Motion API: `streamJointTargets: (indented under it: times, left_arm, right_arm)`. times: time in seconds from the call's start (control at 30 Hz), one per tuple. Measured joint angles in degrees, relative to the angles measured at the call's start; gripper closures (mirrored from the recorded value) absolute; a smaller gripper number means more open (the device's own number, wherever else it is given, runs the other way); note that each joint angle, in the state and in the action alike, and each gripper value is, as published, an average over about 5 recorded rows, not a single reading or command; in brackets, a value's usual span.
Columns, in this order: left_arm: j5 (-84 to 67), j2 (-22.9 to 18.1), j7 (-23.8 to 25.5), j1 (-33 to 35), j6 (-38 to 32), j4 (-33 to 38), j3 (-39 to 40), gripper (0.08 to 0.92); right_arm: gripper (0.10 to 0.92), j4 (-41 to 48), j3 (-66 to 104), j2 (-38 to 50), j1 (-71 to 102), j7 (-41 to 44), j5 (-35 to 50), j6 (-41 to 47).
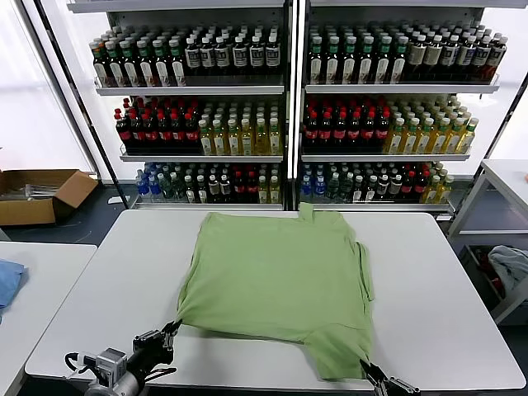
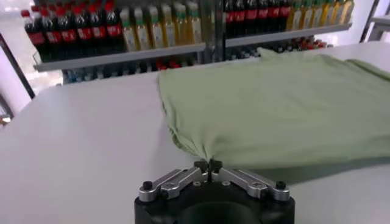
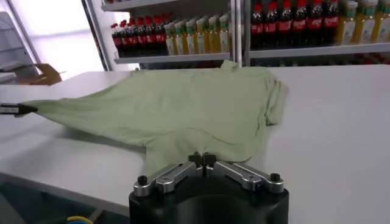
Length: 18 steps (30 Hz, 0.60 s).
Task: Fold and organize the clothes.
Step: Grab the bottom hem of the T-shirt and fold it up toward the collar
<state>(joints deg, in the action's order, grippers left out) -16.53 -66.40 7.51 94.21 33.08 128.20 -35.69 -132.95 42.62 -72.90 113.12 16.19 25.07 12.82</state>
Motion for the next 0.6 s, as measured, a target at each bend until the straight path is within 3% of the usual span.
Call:
streamJointTargets:
  times: [0.27, 0.6]
  left_arm:
    - [-3.8, 2.1, 0.0, -3.2, -0.1, -1.4, 1.3, 0.915]
    - [-11.1, 5.2, 0.4, -13.5, -0.2, -8.8, 4.3, 0.915]
  right_arm:
    - [0.918, 3.8, -2.9, 1.1, -10.5, -4.3, 4.5, 1.7]
    - [0.918, 11.7, -7.8, 4.5, -25.2, -8.4, 8.4, 3.4]
